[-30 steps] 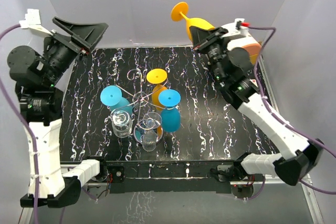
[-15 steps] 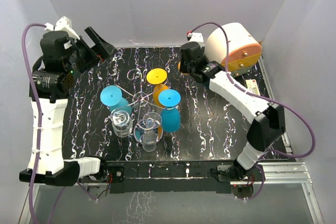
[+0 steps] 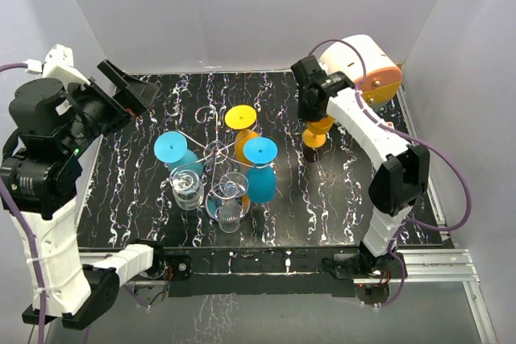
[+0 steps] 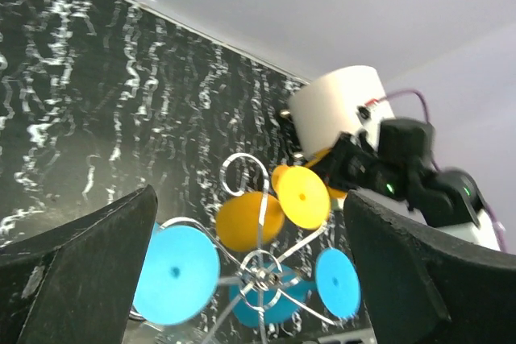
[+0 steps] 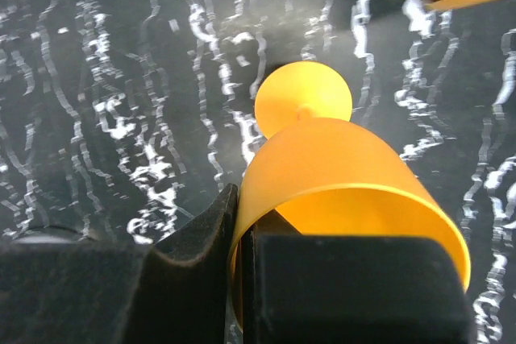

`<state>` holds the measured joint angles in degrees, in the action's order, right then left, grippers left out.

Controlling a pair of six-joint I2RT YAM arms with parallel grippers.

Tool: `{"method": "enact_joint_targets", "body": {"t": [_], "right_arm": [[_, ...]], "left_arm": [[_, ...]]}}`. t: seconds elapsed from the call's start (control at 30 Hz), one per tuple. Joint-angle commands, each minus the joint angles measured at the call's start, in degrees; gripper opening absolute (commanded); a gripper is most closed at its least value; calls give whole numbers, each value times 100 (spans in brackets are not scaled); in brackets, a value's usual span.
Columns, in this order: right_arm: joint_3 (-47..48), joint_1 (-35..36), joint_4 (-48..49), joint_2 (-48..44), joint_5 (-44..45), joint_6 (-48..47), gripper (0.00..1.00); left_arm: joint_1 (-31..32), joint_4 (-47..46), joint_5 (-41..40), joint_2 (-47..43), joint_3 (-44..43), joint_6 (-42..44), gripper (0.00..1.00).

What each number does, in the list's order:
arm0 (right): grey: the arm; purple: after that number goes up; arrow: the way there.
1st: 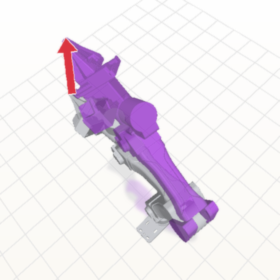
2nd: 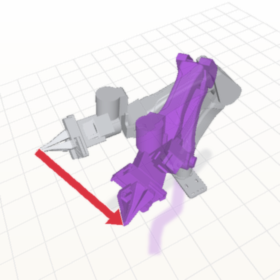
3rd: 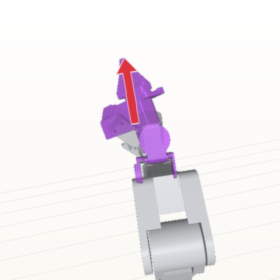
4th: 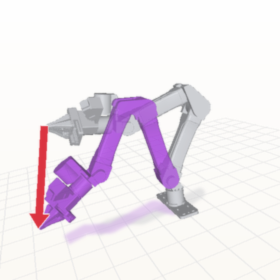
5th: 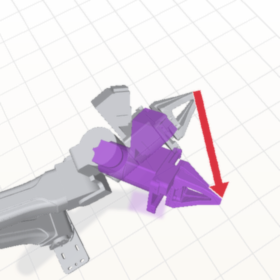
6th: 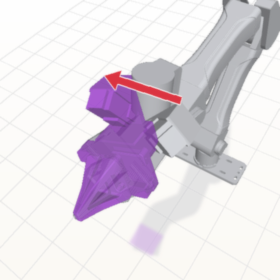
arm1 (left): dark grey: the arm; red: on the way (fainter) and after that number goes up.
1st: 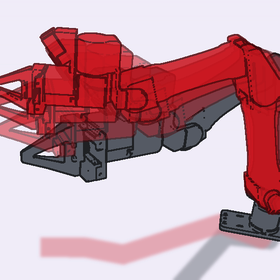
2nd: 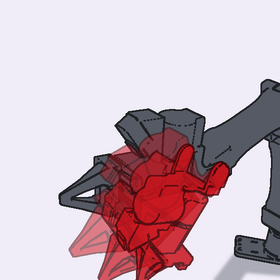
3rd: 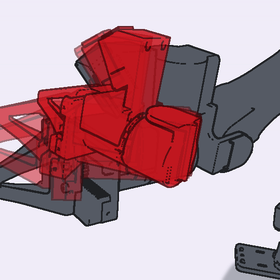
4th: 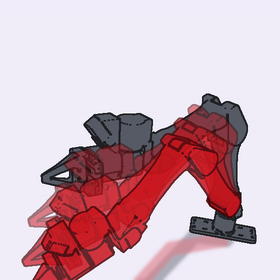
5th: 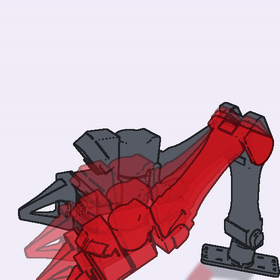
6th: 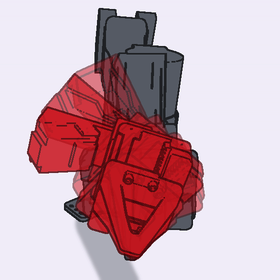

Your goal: Take the wine glass off the wine glass rack

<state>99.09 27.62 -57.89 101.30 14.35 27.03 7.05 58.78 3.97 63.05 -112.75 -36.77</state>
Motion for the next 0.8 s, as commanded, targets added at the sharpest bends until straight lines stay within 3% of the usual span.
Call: {"method": "enact_joint_targets", "body": {"t": [0.0, 0.1, 0.23, 0.43, 0.63, 0.77], "right_arm": [[1101, -270, -889, 363, 49, -941, 0], [1302, -414, -802, 478, -91, -1152, 0], [1521, -528, -627, 734, -945, -1180, 0], [1611, -539, -628, 1087, -1148, -1213, 0], [1373, -547, -342, 1257, -995, -1228, 0], [1483, -549, -309, 1390, -821, -1321, 1]], "left_arm": [[15, 216, 1117, 2, -402, -283, 99], [15, 617, 1496, 141, -833, -390, 98], [16, 620, 1907, -53, -602, -408, 98], [16, 1032, 1753, 369, -1723, -41, 99], [16, 689, 1943, 158, -797, -153, 97], [15, 822, 1671, 269, -1055, 37, 99]]}}
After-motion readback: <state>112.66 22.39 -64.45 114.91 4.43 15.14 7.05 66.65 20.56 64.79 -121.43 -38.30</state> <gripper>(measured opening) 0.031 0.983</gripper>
